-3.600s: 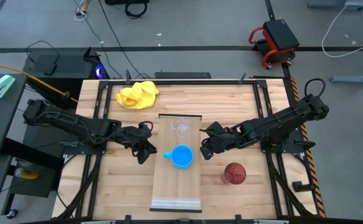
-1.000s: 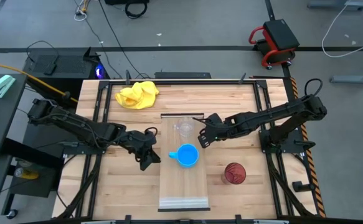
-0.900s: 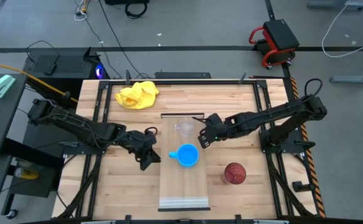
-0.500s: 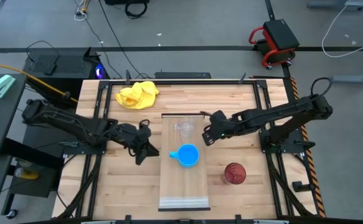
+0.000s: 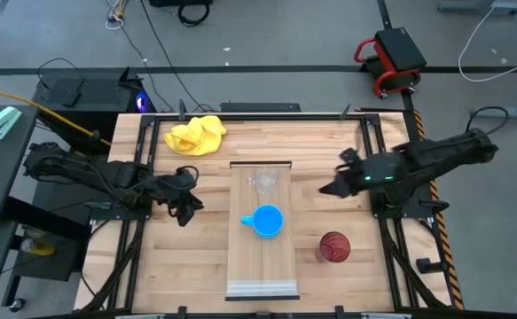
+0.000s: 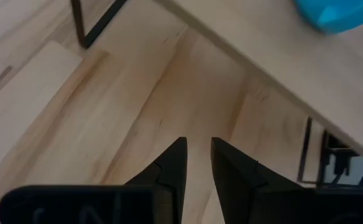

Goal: Stack small to large cups/mugs on shelf
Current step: Put the red cup on the shelf

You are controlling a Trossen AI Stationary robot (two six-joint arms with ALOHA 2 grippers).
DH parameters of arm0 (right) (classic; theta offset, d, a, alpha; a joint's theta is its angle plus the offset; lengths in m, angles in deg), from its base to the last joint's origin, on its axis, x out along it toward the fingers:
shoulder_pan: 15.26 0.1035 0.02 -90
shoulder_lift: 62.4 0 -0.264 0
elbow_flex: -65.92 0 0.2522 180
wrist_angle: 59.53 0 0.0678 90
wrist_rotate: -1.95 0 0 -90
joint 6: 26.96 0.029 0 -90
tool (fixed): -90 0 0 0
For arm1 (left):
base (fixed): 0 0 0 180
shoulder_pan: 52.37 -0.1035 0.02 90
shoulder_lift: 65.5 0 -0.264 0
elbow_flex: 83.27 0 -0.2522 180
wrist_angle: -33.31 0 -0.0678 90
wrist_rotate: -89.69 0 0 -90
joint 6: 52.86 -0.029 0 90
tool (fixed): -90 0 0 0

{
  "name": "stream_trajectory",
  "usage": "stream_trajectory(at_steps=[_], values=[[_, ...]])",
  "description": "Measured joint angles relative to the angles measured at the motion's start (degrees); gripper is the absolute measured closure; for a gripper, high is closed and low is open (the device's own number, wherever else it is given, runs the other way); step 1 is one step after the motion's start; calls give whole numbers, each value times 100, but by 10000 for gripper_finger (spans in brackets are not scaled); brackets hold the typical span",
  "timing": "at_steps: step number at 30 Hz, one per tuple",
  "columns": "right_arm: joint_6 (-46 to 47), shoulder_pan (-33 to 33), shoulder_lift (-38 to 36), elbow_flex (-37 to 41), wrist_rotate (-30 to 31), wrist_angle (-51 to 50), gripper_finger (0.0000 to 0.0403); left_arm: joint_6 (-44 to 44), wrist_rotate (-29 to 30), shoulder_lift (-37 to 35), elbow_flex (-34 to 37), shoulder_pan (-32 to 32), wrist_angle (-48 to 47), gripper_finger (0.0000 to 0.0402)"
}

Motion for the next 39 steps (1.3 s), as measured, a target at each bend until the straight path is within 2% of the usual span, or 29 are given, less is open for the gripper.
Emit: stream_trajectory(at_steps=[4,9,13,16,17,19,21,23,26,29,39], values=[[509,656,-215,-462,396,-257,334,-9,7,63,2,-1,-92,323],[863,1579,190,-1613,1183,-1113,337,-20,105,59,4,-1,-155,322],[1494,2293,940,-2821,1584,-2738,338,-20,133,57,4,1,-159,323],[2499,2775,1650,-3558,1409,-4426,338,-20,136,57,4,1,-158,326],[2765,2923,1858,-3645,1260,-4522,338,-17,136,57,4,1,-158,326],[2729,3134,2035,-3495,1171,-4157,338,2,136,57,4,1,-152,325],[3176,3281,2294,-3445,1150,-4212,338,0,150,58,4,1,-143,323],[3703,3361,2566,-3349,815,-4475,338,2,165,57,7,1,-141,322],[4016,3477,2781,-3022,465,-4415,338,-2,197,58,7,2,-130,323],[4543,3562,2908,-2735,416,-4449,338,-2,202,59,9,-1,-117,326],[5048,3562,3009,-2266,233,-4427,338,-110,240,59,9,5,-92,325]])
